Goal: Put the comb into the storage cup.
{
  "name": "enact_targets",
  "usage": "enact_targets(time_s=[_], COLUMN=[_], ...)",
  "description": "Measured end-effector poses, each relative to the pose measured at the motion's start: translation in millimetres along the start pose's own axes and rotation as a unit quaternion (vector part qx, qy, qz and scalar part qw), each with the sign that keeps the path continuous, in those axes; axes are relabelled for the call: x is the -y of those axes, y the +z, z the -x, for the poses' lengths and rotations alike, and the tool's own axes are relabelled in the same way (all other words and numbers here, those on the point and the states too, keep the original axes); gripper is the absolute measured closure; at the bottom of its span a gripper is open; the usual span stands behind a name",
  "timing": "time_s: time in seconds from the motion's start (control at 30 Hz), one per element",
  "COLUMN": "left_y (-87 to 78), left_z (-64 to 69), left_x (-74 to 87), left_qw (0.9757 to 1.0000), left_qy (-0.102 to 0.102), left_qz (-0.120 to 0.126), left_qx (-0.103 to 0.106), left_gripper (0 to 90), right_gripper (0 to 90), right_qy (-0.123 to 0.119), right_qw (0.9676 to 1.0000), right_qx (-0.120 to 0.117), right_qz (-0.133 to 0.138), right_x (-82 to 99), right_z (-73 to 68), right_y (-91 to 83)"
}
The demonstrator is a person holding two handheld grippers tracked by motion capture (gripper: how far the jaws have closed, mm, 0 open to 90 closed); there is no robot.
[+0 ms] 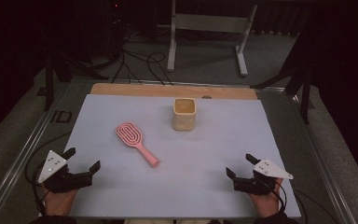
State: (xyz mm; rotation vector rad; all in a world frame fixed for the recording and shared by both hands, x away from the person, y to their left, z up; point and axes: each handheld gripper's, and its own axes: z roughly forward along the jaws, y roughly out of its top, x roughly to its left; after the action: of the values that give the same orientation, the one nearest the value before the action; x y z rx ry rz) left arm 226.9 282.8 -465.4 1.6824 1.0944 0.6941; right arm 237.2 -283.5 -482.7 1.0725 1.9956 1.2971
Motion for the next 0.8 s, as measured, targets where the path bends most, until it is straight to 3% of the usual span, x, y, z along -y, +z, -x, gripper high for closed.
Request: enact_targets(time_s=[0.27, 0.67, 0.8], left_y=[5.3, 10.0, 12.5], left_z=[4.0, 4.9, 4.9], left_x=[-3.0, -8.9, -14.0], left_qw=[0.9998, 0.9998, 0.9998], left_qy=[0.004, -0.001, 0.006], left_qz=[-0.014, -0.017, -0.021], left_qx=[-0.010, -0.003, 0.000], left_gripper=[0.2, 0.2, 0.2], right_gripper=[8.0, 8.0, 8.0], right_qy=[0.013, 0.011, 0.013], right_qw=[0.9999, 0.9999, 0.9999], right_qx=[0.007, 0.005, 0.007], right_qz=[-0.004, -0.004, -0.003], right_x=[5.9, 7.2, 7.5], right_z=[3.0, 1.6, 2.5], right_y=[2.6, 5.2, 5.3])
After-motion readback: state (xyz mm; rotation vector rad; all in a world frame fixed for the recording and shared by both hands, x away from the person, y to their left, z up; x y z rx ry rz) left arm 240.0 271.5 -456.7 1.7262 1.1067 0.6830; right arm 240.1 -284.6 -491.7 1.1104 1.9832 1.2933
